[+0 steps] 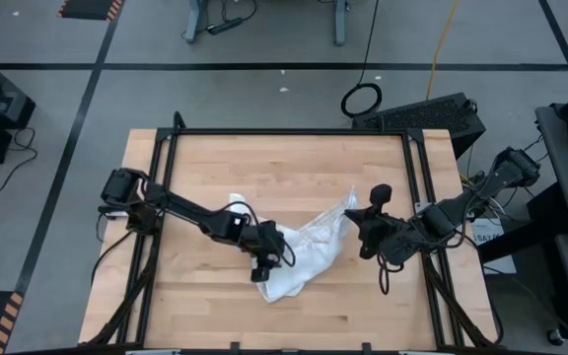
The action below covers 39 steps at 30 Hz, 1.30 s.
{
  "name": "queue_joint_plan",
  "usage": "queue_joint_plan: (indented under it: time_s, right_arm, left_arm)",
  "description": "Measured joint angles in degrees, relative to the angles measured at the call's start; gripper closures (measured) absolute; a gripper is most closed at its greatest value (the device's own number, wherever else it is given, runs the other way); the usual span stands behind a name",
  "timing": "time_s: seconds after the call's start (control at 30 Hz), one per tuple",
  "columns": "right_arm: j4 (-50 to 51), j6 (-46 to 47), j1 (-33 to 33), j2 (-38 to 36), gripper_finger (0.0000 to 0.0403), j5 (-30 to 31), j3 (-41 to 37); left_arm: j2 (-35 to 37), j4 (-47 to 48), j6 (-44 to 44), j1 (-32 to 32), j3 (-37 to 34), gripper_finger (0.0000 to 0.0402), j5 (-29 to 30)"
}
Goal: Roll towel
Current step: Roll the white towel
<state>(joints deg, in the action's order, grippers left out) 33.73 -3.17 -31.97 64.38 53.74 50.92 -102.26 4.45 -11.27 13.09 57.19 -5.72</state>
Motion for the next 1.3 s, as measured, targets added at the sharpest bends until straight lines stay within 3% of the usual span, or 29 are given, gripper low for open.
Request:
queue_joint_plan:
  time_s: [0.23,0.57,1.03,1.3]
  right_arm:
    - [1.42,7.33,0.0,0.0,0.0403,-0.07,0.0]
    - [4.43,13.73,0.0,0.02,0.0403,0.11,-0.02]
    - [5.99,17.54,0.11,0.02,0.0403,0.13,-0.02]
    - [6.07,19.06,1.3,0.02,0.0403,0.09,-0.02]
  left_arm:
    - [-0.86,-0.16,-0.45,1.94,0.03,0.0383,3.71]
    - [2.44,2.01,-0.42,4.17,0.09,0.0395,7.17]
    - [4.17,0.59,-0.26,5.22,0.11,0.0328,11.29]
    - [4.13,1.08,1.18,8.2,0.11,0.0367,13.3]
